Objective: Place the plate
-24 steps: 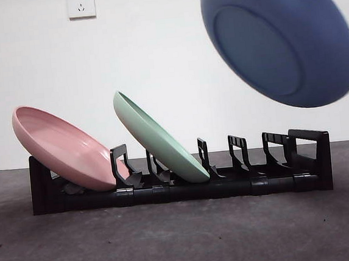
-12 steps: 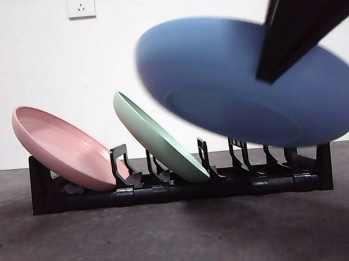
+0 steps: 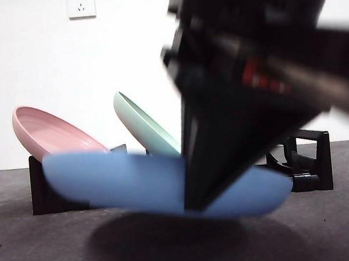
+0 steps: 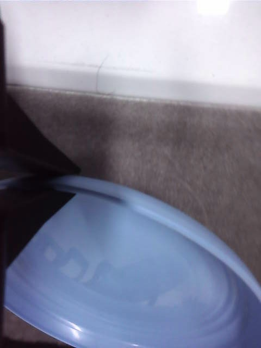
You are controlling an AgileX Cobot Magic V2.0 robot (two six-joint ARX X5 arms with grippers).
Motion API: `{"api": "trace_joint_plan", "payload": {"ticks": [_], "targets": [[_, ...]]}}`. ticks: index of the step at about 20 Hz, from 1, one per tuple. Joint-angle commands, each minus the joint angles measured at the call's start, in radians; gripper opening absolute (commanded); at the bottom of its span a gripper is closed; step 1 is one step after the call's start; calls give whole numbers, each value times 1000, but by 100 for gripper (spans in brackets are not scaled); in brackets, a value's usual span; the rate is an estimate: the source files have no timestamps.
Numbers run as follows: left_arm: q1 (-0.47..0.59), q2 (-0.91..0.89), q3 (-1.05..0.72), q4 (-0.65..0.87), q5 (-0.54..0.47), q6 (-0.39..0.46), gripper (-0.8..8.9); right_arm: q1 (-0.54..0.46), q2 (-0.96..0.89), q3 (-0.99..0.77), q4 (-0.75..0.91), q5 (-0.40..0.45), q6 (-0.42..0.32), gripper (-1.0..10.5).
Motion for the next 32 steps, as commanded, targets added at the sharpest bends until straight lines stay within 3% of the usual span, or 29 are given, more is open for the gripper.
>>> {"api": "trace_joint_plan", "payload": {"ticks": [1,6,10,15,20,23,27,32], "targets": [[-2,5,18,6,5,5,312,13,55,8,13,2,-11,14],[-2,5,18,6,5,6,312,12,124,8,12,-15,5,24],[-2,5,18,5,5,6,312,13,130,9,11,-21,111,230],[-2,5,18,4,5,-1,313,-14,77,75,-129,-7,307,278],[-2,27,32,5,5,-167,349,-95,-68,196,-394,-22,587,278],[-2,114,97,11,0,-178,350,-135,-153,291,-486,-22,681,278],[-2,327,255,3,-115,-179,350,-156,-216,423,-523,-22,760,278],[-2,623,465,6,-127,-178,344,-157,-225,534,-536,-21,774,278]]}}
